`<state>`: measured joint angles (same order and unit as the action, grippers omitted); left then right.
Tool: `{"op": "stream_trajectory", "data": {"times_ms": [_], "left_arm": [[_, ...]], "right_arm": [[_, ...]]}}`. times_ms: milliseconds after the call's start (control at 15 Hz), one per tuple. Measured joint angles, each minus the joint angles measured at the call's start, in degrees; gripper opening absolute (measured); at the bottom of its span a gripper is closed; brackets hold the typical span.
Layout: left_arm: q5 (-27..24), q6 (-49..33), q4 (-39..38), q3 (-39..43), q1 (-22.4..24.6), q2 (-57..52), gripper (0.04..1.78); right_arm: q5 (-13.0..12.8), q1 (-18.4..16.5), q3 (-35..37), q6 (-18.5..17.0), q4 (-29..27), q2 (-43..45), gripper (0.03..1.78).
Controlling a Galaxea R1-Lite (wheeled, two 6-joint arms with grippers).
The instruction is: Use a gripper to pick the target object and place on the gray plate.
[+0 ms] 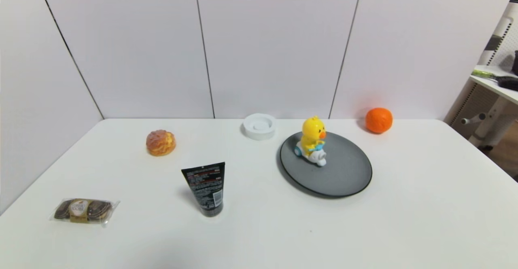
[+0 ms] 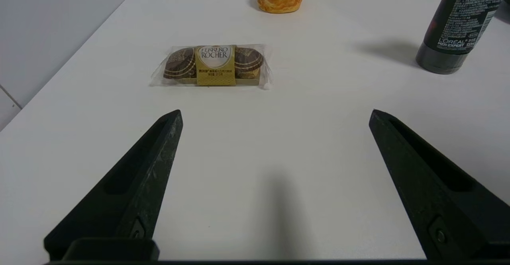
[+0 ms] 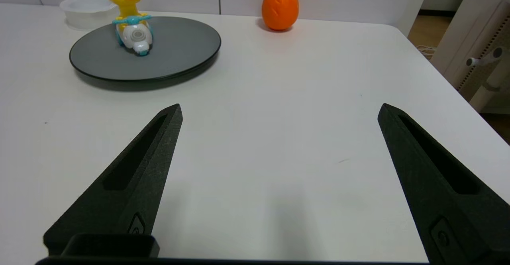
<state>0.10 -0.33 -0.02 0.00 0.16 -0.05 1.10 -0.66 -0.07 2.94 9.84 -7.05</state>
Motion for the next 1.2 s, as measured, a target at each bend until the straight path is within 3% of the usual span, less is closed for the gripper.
{"op": "stream_trajectory", "data": {"times_ms": [267,1200], "left_arm": [[-0.02,0.02,0.00,0.00,0.00,0.00,1.69],[-0.02,0.00,-0.02,0.00,0.00,0.00,1.69]], "right_arm": [[-1.32,0.28,0.05,-0.82,-10.11,5.64,1.69],[-1.37,0.30,0.00,-2.06,-10.11,7.09,1.69]]}}
